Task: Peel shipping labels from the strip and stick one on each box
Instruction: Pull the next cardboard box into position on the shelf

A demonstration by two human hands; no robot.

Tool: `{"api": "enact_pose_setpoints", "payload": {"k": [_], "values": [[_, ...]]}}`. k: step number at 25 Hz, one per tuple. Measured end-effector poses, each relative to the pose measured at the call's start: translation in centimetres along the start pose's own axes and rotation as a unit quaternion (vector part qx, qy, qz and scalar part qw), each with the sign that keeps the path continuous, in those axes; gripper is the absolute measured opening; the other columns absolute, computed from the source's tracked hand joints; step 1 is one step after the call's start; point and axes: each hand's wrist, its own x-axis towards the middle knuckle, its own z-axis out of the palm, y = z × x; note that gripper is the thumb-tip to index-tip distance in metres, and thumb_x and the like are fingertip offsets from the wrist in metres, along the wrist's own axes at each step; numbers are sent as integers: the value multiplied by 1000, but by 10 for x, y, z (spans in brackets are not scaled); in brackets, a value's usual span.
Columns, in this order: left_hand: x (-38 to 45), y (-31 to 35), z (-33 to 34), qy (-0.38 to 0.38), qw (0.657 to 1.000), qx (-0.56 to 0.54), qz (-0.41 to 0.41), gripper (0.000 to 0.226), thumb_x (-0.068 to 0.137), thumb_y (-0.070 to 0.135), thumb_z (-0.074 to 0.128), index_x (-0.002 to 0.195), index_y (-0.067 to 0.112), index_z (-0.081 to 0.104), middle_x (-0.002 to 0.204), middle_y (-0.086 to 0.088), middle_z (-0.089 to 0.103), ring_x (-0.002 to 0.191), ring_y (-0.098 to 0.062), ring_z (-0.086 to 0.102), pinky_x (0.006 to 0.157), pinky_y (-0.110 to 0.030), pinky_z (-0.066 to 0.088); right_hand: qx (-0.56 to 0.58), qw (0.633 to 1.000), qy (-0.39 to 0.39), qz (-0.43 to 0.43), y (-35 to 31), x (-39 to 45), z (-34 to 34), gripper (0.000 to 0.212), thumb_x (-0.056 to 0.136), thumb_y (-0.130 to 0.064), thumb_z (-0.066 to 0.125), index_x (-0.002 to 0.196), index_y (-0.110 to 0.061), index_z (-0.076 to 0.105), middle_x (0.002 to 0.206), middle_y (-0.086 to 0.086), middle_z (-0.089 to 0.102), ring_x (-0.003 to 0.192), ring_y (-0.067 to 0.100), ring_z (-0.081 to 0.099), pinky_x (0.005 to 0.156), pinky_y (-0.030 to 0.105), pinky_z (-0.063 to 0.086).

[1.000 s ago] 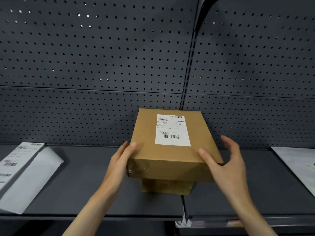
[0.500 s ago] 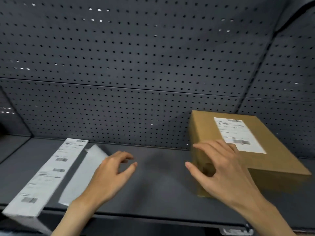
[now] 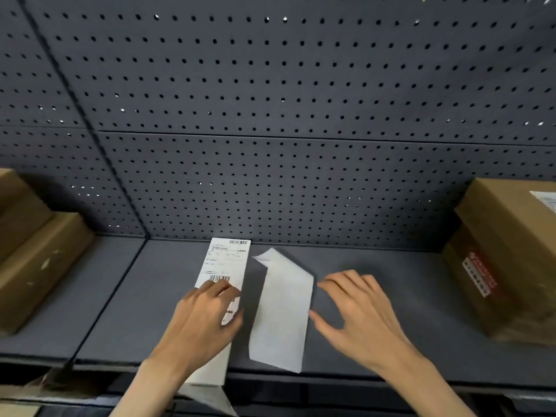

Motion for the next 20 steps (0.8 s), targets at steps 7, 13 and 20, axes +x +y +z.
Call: {"api": "enact_pose_setpoints", "payload": {"k": [7, 13, 20], "values": [[-1, -45, 30, -21, 1000, -7, -20, 20, 73, 27, 78, 91, 23, 70, 91, 12, 69, 83, -17, 69, 62, -31, 54, 48, 998, -48, -12, -38, 18, 72, 41, 86, -51, 59, 111, -20, 69, 113, -9, 66, 107, 15, 61, 85, 31, 48], [-11, -81, 36, -9, 999, -32, -10, 16, 78, 32, 63, 89, 23, 71, 102, 10, 70, 93, -15, 68, 73, -29, 57, 89, 986, -60, -125, -97, 34, 113, 39, 89, -41, 58, 118, -17, 70, 129, -1, 66, 125, 19, 58, 97, 32, 50], [-28, -143, 27, -7, 999, -41, 18, 23, 83, 34, 52, 87, 24, 72, 93, 13, 68, 90, -14, 66, 74, -30, 54, 102, 987, -25, -119, -149, 40, 125, 29, 96, -34, 55, 116, -20, 71, 131, -5, 67, 125, 15, 59, 100, 30, 51]]}}
